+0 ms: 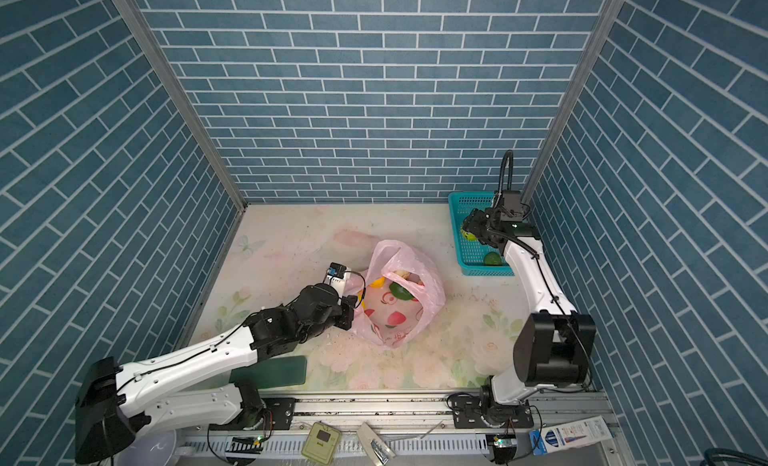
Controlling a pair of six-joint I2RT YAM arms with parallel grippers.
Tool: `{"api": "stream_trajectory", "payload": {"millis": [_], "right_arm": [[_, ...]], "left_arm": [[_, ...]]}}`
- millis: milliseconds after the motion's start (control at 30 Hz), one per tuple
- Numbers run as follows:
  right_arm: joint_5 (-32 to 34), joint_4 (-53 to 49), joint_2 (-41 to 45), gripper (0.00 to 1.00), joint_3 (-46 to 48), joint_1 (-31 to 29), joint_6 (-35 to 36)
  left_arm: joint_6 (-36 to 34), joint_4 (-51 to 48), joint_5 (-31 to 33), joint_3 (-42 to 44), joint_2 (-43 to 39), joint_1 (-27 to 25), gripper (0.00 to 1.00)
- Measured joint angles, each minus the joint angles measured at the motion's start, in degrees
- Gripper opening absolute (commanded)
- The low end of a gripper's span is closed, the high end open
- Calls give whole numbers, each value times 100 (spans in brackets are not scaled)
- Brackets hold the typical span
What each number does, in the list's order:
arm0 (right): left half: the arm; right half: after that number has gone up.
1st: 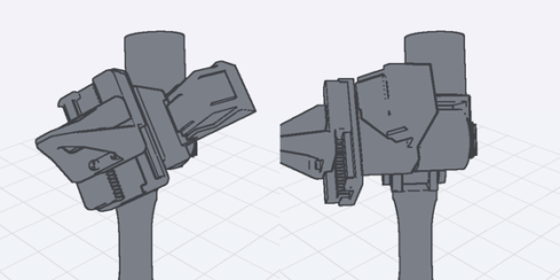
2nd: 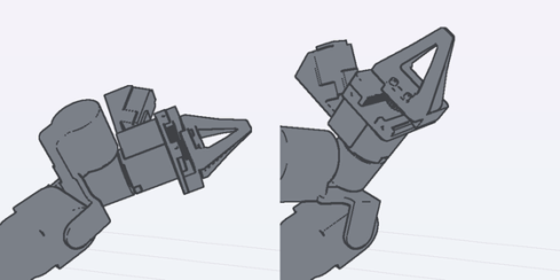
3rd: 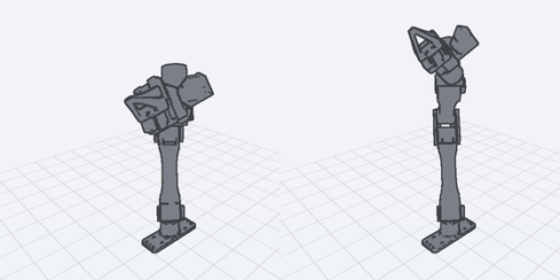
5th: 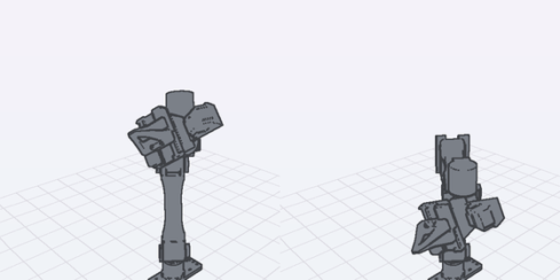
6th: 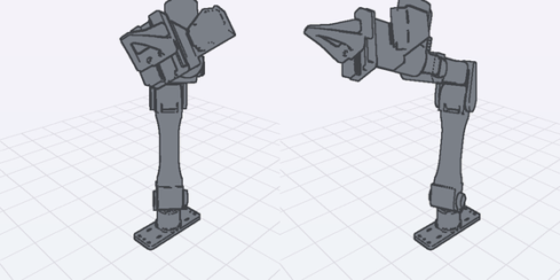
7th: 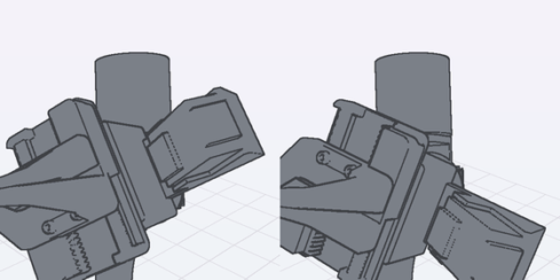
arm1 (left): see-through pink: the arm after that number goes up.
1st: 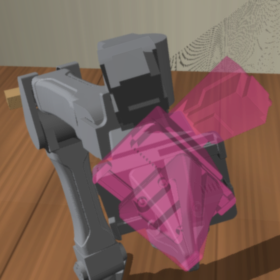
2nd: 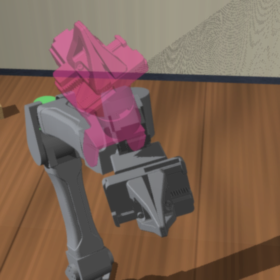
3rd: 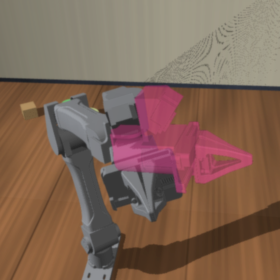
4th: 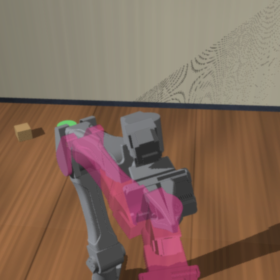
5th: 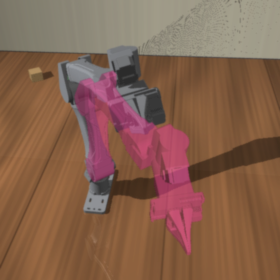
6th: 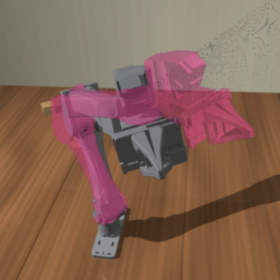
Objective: Untie the knot of the plastic bag and take out the fruit
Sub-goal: 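Open the right gripper to release the lime-green fruit into the basket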
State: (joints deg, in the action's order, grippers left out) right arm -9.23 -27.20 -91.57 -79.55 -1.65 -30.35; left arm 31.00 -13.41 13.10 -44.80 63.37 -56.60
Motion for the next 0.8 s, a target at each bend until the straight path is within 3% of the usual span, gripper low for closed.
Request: {"api": "stream_trajectory", "payload": {"millis": [333, 533, 800], "right_arm": [[44, 492, -1300, 60, 2, 306, 431], [48, 544, -1519, 77, 2, 310, 525], [107, 507, -1547, 85, -2, 310, 645]], "left_arm": [[2, 4, 46, -31, -11, 0, 0], [4, 0, 103, -39, -39, 0, 0], [7, -4, 122, -72, -52, 0, 0]]}}
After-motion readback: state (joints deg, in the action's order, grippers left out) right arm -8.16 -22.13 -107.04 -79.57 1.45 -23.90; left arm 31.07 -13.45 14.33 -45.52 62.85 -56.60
